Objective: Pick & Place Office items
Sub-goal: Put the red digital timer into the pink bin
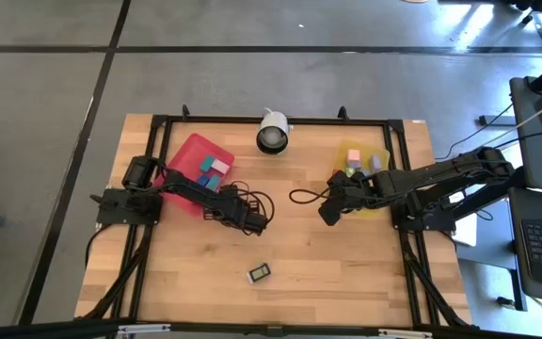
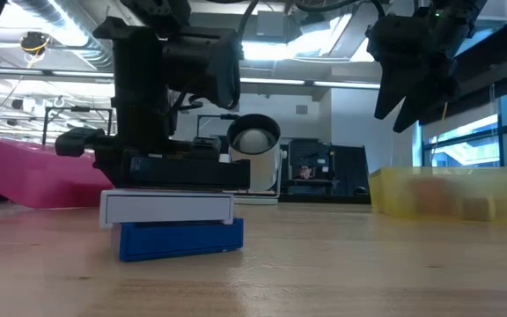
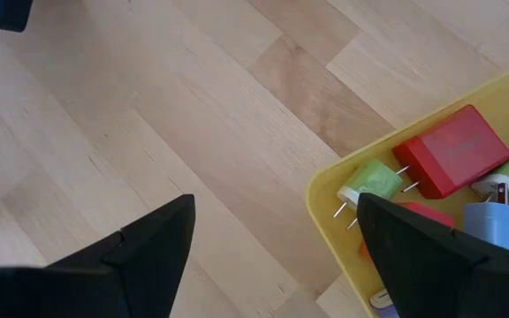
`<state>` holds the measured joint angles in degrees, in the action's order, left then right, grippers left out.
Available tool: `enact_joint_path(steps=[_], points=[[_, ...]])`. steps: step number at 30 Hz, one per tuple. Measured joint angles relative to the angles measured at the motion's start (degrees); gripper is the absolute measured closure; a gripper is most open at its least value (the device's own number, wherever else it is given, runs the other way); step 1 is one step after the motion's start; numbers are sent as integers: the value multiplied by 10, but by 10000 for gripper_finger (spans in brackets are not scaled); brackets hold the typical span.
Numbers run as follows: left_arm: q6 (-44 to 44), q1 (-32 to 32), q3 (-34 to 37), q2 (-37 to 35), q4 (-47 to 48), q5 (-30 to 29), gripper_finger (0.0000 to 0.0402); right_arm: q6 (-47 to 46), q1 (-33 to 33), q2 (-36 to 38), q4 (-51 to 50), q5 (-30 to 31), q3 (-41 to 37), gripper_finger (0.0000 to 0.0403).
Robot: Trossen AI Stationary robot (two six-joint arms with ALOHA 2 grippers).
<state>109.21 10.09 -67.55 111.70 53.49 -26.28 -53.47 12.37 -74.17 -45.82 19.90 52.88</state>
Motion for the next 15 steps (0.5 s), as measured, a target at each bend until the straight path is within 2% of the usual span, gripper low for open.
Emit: enact_joint_path(steps=[6,10,15], points=[[-6,1,-36,-9,40,-6,242,0,0,0,0,0,0,85],[-17,10,-82,-20,110,-46,248,0,0,0,0,1,0,85],[22,27,-120,-33,188,-108,248,0,0,0,0,1,0,85]])
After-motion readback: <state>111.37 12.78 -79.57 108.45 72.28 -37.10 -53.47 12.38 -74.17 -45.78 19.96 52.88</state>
